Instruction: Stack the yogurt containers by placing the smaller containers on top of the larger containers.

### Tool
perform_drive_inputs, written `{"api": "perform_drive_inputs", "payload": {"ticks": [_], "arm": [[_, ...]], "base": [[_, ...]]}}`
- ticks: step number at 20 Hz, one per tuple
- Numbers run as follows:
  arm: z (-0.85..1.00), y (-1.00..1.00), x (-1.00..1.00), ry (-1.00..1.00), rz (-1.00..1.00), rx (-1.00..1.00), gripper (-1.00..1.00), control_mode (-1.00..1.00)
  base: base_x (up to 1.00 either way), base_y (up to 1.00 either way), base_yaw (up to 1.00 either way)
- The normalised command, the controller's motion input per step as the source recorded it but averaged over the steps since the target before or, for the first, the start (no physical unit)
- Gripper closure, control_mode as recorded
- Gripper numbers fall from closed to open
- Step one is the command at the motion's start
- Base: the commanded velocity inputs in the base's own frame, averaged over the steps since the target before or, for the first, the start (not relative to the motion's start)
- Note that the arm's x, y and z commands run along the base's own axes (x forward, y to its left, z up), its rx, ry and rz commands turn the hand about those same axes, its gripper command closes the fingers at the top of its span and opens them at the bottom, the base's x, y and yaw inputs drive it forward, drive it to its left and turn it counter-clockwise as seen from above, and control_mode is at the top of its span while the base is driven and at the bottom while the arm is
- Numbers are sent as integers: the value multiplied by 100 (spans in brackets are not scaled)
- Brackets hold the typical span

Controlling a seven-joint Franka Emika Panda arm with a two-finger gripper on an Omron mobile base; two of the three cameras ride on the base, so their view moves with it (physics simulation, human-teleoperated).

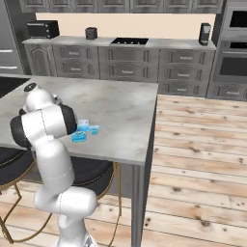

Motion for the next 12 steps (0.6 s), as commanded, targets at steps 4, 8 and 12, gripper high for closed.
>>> {"api": "perform_drive_inputs", "payload": {"ticks": [4,8,12], "arm": [[-13,7,20,0,0,0,-100,-100],[-15,5,20,0,0,0,-100,-100],[-14,0,20,0,0,-1,-100,-100]], "base": [[0,0,0],[0,0,0],[0,0,0]]}}
